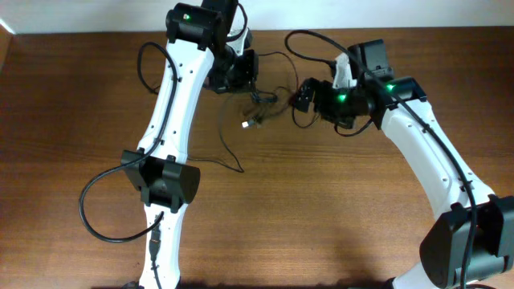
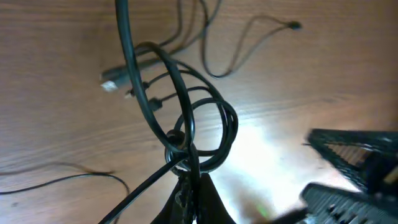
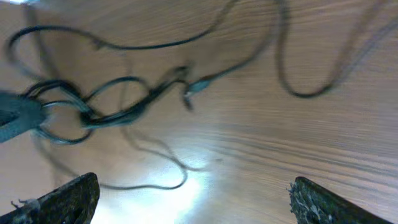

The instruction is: Untangle cables

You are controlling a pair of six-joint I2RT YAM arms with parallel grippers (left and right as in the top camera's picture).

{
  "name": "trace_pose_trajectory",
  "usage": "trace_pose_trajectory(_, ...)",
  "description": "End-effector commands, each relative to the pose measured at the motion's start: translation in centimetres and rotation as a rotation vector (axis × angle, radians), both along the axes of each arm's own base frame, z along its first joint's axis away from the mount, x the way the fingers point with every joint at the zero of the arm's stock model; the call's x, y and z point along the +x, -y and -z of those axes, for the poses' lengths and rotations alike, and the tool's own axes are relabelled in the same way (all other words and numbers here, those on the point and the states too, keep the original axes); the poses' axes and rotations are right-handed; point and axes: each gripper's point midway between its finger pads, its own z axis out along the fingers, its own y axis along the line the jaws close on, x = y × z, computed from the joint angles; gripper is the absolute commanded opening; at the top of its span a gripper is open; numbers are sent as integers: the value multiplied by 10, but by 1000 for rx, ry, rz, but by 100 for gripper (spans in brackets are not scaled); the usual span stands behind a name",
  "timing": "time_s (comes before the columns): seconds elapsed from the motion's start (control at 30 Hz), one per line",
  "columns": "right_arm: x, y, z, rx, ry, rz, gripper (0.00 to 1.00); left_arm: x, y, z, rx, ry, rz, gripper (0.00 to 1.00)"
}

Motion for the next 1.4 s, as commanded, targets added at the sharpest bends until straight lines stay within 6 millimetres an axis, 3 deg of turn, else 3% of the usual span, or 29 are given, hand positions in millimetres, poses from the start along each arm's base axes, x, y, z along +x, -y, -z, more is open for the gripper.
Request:
trace_pose_trajectory(0.0, -7, -15, -3, 69, 2, -84, 98, -10, 26, -20, -166, -22, 58, 0)
trace_pose_trajectory(0.5, 1, -3, 8, -45, 24, -28, 98, -29, 53, -43, -372, -76, 145, 0)
trace_pose_trajectory(0.77, 6, 12, 15, -130, 31, 24, 98, -31, 53, -43, -373, -46, 199, 0)
trace_pose_trajectory(0.97, 11, 12, 13, -127, 52, 28, 98, -34, 53, -44, -381, -49, 211, 0)
trace_pose_trajectory(1.1, 9, 11, 23, -135, 22, 24, 98, -44, 66, -63, -521, -39, 298, 0)
trace_pose_trajectory(1.37, -2, 1, 29, -101, 2, -80, 99, -44, 66, -63, -521, -23, 314, 0)
